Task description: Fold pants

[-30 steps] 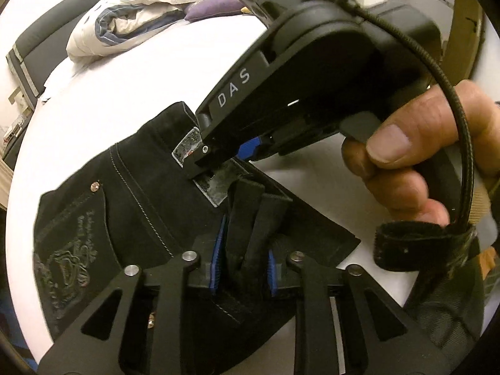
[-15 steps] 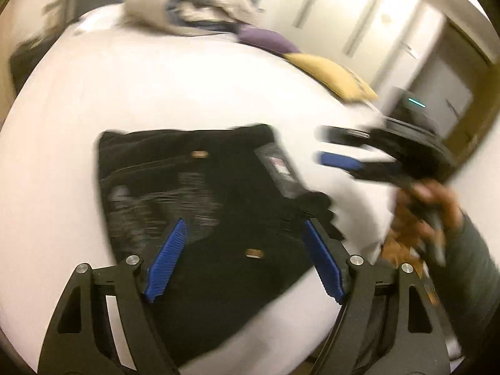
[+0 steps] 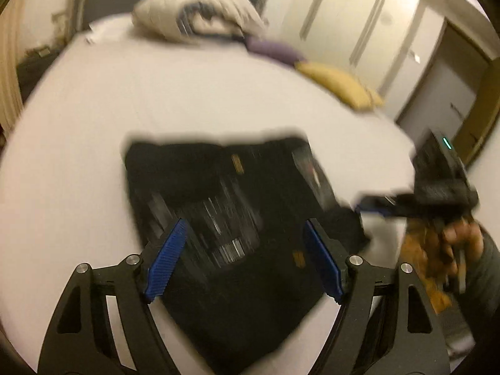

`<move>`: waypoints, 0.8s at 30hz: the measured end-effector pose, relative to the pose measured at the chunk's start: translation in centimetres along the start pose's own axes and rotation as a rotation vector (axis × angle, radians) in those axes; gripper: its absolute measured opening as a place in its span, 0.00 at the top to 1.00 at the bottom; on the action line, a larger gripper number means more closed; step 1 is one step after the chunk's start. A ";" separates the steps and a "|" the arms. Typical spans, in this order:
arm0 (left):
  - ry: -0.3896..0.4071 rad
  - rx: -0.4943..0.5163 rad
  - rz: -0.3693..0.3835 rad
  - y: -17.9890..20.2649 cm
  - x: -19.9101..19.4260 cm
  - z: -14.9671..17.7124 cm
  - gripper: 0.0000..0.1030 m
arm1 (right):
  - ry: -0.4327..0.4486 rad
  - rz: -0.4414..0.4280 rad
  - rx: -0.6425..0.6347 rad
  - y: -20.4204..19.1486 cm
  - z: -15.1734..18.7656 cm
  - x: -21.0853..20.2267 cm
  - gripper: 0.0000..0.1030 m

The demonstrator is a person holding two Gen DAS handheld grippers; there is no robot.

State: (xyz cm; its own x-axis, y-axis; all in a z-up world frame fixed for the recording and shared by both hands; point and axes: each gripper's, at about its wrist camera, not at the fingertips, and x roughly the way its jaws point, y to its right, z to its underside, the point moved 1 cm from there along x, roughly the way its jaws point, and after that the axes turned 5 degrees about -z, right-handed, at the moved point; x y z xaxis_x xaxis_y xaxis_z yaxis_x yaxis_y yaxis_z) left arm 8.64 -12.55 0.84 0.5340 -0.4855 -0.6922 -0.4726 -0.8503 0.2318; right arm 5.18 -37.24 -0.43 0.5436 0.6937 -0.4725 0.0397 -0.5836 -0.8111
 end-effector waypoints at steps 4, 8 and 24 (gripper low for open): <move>-0.019 -0.037 -0.005 -3.0 2.7 -3.1 0.27 | -0.028 -0.040 -0.046 -2.0 -0.7 2.3 0.63; -0.148 -0.062 -0.014 -4.9 8.7 -1.8 0.28 | -0.113 0.057 0.026 1.8 0.7 5.6 0.71; -0.150 -0.228 0.003 -8.0 1.3 3.0 0.13 | -0.061 0.125 0.078 5.3 -4.1 1.9 0.22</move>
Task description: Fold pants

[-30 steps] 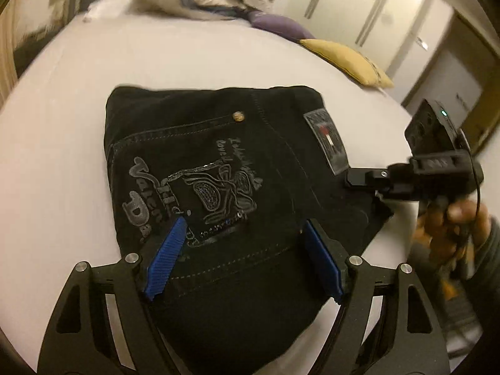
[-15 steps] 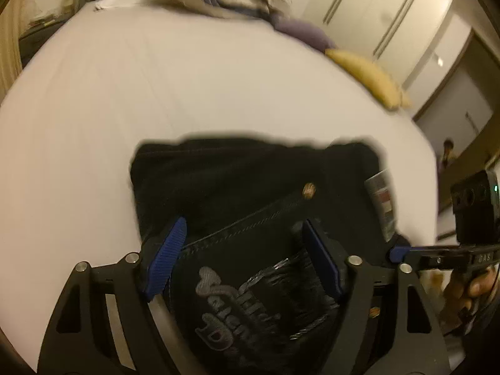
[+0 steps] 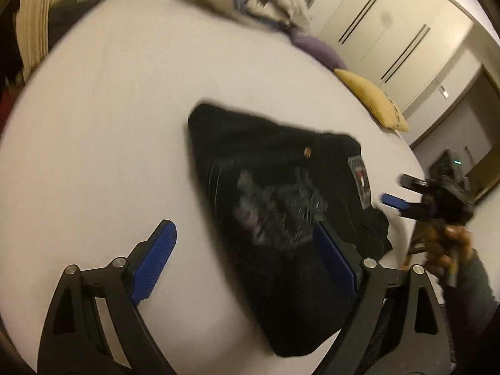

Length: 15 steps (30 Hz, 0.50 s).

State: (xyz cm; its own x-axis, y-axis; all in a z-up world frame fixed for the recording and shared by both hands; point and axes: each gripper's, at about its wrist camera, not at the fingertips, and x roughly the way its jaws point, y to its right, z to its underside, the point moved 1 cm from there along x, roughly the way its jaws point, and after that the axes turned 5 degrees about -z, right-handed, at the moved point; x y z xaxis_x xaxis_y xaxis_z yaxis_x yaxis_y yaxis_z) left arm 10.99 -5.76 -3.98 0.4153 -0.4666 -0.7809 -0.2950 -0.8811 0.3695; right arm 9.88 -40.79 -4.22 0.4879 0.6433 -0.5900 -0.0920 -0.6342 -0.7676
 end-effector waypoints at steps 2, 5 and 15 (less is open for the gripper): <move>-0.059 -0.019 0.004 -0.5 1.2 0.4 0.13 | -0.038 0.006 0.004 0.9 -0.1 1.5 0.23; -0.132 -0.029 0.039 0.0 3.9 0.6 0.13 | -0.048 0.000 -0.010 0.4 -0.5 2.3 0.24; -0.237 -0.007 0.025 2.6 7.5 -1.9 0.42 | -0.127 0.099 -0.064 -1.6 -0.2 4.7 0.62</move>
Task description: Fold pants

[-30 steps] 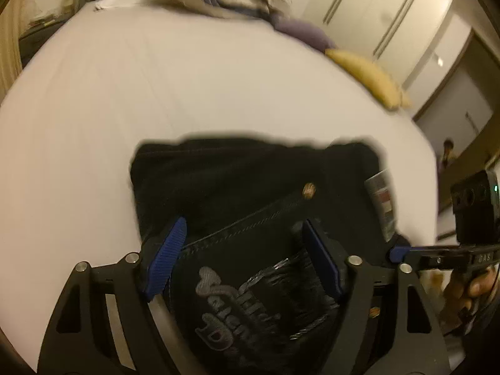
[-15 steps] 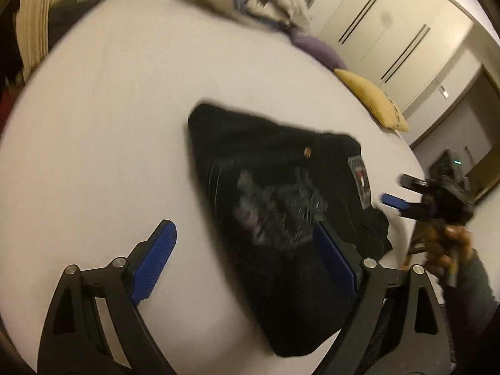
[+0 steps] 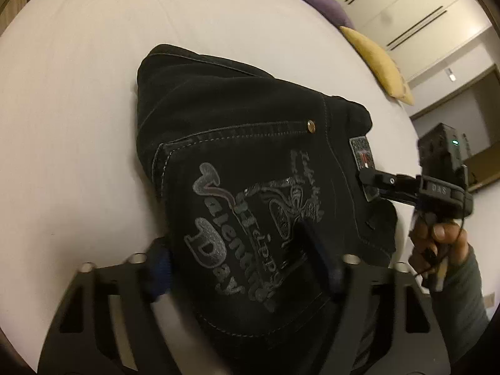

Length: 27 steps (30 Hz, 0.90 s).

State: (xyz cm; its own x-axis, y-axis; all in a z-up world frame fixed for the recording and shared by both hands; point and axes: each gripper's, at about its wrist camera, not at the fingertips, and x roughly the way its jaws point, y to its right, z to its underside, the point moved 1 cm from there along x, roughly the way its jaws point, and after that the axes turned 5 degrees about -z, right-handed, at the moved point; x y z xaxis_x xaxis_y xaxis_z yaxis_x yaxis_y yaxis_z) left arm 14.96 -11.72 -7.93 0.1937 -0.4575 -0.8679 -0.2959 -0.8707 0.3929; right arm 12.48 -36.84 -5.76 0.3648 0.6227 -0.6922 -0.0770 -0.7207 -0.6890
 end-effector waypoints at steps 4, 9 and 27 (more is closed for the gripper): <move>0.022 0.002 0.000 0.0 -1.4 0.2 0.61 | 0.037 0.111 -0.102 -3.1 1.0 -1.0 0.74; 0.050 -0.017 0.018 -0.1 -3.1 0.2 0.76 | 0.079 0.188 -0.213 -7.9 1.4 -2.1 0.79; 0.305 0.060 -0.149 -10.3 -18.0 -11.1 0.79 | 0.150 -0.004 -0.356 -21.7 -11.4 3.0 0.80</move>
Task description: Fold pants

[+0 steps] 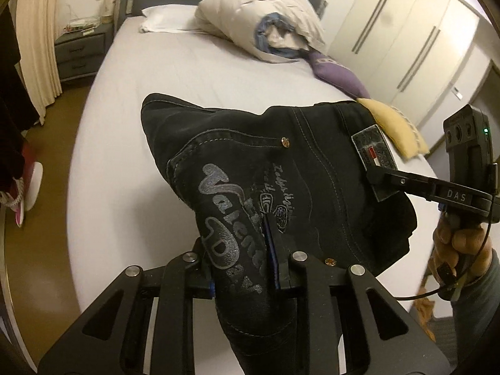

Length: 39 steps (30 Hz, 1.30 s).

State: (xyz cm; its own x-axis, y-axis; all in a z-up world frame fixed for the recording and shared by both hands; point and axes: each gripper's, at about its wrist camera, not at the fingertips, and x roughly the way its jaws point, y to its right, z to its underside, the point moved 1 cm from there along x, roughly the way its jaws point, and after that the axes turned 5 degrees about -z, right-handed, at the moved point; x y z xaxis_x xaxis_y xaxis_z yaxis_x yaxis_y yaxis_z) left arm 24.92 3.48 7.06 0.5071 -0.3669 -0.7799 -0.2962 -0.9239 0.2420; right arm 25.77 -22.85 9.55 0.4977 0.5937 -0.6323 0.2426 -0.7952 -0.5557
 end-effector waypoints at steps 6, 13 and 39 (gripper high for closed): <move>-0.058 -0.047 0.004 -6.2 5.3 -1.3 0.77 | -0.062 -0.015 0.103 5.0 -0.7 6.8 0.79; -0.096 -0.184 0.028 -11.6 12.8 3.5 0.38 | -0.019 -0.088 0.375 14.6 5.0 8.6 0.49; 0.921 0.012 -0.483 4.9 -33.9 10.1 0.00 | 1.095 0.416 -0.313 -17.8 14.0 -28.8 0.00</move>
State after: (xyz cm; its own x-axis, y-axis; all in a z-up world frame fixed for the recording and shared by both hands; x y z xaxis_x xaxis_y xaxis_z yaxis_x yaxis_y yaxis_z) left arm -1.91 12.45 28.85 0.9941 0.0968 -0.0482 0.0974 -0.9952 0.0111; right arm -4.56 -24.05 30.07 0.9895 -0.0126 0.1441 0.0119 -0.9857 -0.1683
